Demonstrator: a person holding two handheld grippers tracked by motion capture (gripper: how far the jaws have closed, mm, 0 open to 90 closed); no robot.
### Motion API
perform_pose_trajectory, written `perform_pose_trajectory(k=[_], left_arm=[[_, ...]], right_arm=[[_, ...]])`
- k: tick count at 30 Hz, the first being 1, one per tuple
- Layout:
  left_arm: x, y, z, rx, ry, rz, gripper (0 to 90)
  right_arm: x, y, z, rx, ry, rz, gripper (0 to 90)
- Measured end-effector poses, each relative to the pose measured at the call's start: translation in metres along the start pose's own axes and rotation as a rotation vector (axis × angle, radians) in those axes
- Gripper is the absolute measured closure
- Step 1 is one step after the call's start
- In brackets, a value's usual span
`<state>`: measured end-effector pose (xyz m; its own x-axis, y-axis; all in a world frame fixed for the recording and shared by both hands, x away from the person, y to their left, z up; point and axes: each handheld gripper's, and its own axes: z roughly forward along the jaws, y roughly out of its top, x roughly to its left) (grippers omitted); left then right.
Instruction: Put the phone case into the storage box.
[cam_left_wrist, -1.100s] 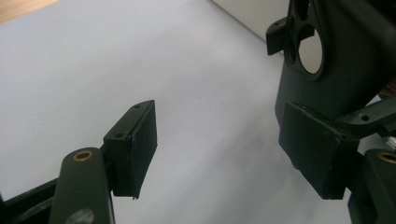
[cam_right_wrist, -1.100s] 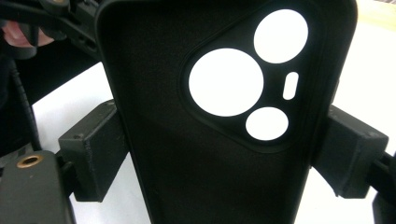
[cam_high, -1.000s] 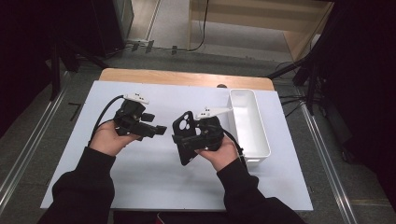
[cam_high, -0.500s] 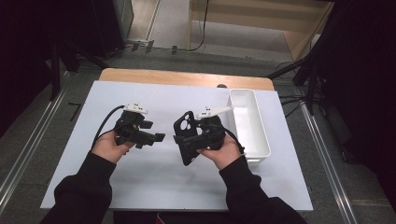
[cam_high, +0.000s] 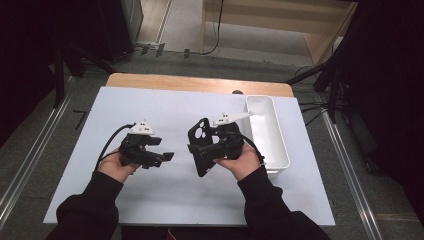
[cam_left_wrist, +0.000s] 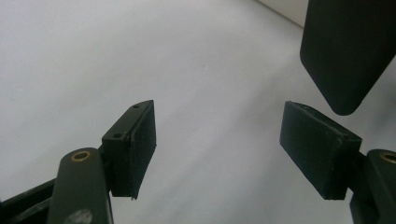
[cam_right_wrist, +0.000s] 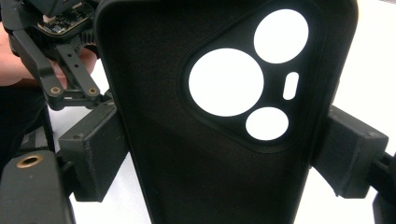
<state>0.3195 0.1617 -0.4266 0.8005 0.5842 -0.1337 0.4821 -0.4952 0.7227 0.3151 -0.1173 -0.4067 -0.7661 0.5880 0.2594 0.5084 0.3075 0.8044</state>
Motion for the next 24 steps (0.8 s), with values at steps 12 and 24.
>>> perform_pose_trajectory(k=[12,24], left_arm=[[-0.003,-0.022,0.000,-0.012,-0.024,-0.003,27.0],[-0.007,-0.039,-0.003,0.008,-0.026,0.012,26.9]], right_arm=[[-0.002,0.002,-0.004,0.008,0.027,-0.018,11.7],[-0.006,0.004,-0.012,0.004,0.033,-0.016,11.7]])
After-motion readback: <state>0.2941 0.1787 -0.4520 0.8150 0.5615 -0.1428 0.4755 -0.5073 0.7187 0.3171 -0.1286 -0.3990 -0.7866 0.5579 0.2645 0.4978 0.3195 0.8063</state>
